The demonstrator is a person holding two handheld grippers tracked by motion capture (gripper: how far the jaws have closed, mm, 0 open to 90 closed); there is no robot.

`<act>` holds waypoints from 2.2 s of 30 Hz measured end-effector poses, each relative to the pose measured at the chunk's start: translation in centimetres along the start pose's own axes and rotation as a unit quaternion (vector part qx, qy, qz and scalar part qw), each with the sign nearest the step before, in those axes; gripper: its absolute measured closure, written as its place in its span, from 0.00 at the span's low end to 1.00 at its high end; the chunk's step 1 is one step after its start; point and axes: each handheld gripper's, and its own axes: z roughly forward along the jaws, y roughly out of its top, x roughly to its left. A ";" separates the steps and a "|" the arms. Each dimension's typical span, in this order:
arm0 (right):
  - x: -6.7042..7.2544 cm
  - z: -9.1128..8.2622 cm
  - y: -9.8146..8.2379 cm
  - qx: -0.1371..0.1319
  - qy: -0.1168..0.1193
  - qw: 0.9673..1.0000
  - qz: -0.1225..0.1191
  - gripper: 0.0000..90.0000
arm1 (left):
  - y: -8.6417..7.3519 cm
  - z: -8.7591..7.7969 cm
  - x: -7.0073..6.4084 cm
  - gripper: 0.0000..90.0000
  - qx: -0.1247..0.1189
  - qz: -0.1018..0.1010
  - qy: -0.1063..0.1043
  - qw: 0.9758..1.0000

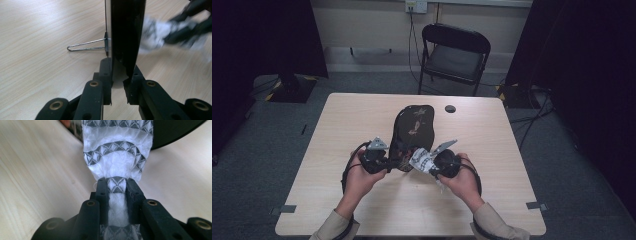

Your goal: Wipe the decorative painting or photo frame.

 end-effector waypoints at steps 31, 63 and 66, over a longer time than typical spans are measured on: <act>0.1 -9.2 10.0 -0.068 -0.054 0.995 -0.047 0.84 | 0.1 0.1 0.2 0.87 0.002 0.002 -0.003 1.000; 1.0 0.3 2.3 -0.001 -0.007 1.000 -0.013 0.84 | 0.2 0.2 0.2 0.87 0.001 0.006 -0.002 1.000; 1.1 1.2 1.6 0.009 -0.004 1.000 -0.013 0.84 | 0.2 0.1 0.2 0.87 0.002 0.006 -0.002 1.000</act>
